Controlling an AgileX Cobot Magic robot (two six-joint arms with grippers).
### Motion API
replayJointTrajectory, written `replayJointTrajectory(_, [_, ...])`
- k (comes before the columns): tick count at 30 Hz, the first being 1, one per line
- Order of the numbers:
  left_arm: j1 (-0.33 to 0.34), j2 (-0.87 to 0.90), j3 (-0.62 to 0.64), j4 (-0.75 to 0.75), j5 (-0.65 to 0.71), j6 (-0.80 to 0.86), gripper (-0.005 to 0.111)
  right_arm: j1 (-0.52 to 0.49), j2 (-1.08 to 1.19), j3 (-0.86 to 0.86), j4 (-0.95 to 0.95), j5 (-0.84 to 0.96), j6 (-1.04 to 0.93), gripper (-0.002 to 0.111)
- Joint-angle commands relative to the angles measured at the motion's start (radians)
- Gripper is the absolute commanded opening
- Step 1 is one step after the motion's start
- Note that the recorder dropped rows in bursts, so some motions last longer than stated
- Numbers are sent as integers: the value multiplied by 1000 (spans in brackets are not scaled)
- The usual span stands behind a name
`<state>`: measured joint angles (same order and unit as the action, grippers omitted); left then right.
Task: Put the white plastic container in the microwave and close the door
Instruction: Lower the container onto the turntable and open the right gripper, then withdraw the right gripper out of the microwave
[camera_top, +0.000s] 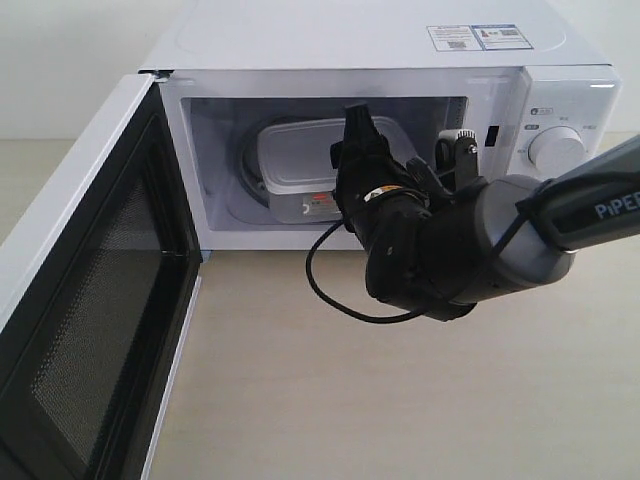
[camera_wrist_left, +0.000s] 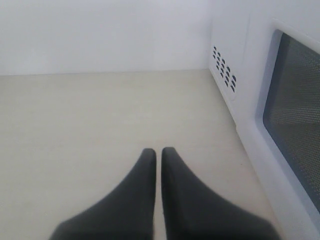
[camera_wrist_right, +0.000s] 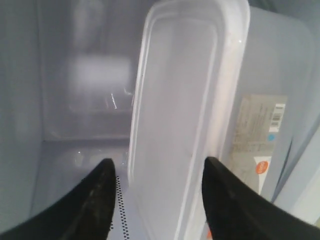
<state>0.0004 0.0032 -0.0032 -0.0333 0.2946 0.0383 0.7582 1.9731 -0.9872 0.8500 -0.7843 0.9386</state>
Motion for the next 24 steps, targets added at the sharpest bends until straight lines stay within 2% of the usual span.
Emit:
replayJointTrajectory(1, [5, -3, 3, -5, 2, -4, 4, -6, -6, -5, -28, 2, 4, 51])
replayJointTrajectory(8, [5, -3, 3, -5, 2, -4, 4, -2, -8, -5, -58, 4, 30, 51])
replayJointTrajectory(14, [5, -3, 3, -5, 2, -4, 4, -2, -10, 1, -151, 58, 151, 51])
replayJointTrajectory(19, [5, -3, 3, -5, 2, -4, 4, -2, -82, 116, -169, 48, 152, 51])
replayJointTrajectory(21, [5, -3, 3, -5, 2, -4, 4, -2, -123, 171, -240, 52, 152, 51])
replayJointTrajectory(24, [5, -3, 3, -5, 2, -4, 4, -2, -159, 218, -501, 57, 104, 51])
